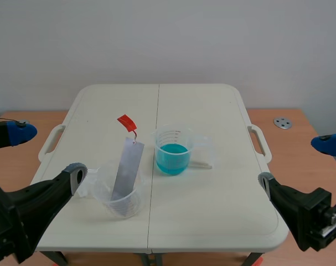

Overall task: Hold the metal plate by the orange handle, dip it into the blue solution, take it out and point at it, then put the plate back in the beaker on the left.
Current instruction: 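Lift the metal plate out of the left beaker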

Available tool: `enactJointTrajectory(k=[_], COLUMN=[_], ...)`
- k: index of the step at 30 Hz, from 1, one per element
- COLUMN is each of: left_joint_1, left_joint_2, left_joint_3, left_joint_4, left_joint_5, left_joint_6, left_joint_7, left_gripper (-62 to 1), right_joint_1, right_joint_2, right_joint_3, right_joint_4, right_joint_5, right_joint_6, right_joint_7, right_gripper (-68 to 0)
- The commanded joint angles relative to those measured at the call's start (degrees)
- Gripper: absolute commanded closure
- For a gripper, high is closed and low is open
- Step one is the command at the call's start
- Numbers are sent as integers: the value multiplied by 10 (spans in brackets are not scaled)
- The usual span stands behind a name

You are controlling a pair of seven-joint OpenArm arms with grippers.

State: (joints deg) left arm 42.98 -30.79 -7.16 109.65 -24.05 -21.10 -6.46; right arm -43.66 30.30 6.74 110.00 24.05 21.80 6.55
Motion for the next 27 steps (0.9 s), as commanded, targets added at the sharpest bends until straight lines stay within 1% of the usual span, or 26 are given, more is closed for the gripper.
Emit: enactJointTrajectory(k=[1, 12, 16, 20, 25, 26, 27], left_joint_1=[0, -3, -3, -3, -3, -3, -3], left_joint_2=[3, 3, 3, 3, 3, 3, 3], left_joint_3=[1, 1, 1, 1, 1, 1, 1], left_joint_4=[7, 7, 7, 7, 7, 7, 7], left_joint_5=[-4, -4, -4, -4, -2, -2, -2], left_joint_6=[-1, 0, 0, 0, 0, 0, 0], left_joint_7=[-10, -10, -10, -10, -9, -9, -9], left_gripper=[-623, -623, -623, -623, -623, -607, -505], right_joint_1=[7, 9, 20, 38, 68, 76, 85], right_joint_2=[3, 3, 3, 3, 3, 3, 3], right_joint_3=[2, 2, -1, -14, -45, -52, -60], right_joint_4=[6, 6, 4, 0, -16, -20, -25], right_joint_5=[6, 6, 6, 6, 6, 6, 6], right_joint_6=[-2, 1, 6, 7, 7, 7, 7], right_joint_7=[10, 11, 8, 4, 4, 4, 4], right_gripper=[-651, -651, -651, -651, -651, -651, -651])
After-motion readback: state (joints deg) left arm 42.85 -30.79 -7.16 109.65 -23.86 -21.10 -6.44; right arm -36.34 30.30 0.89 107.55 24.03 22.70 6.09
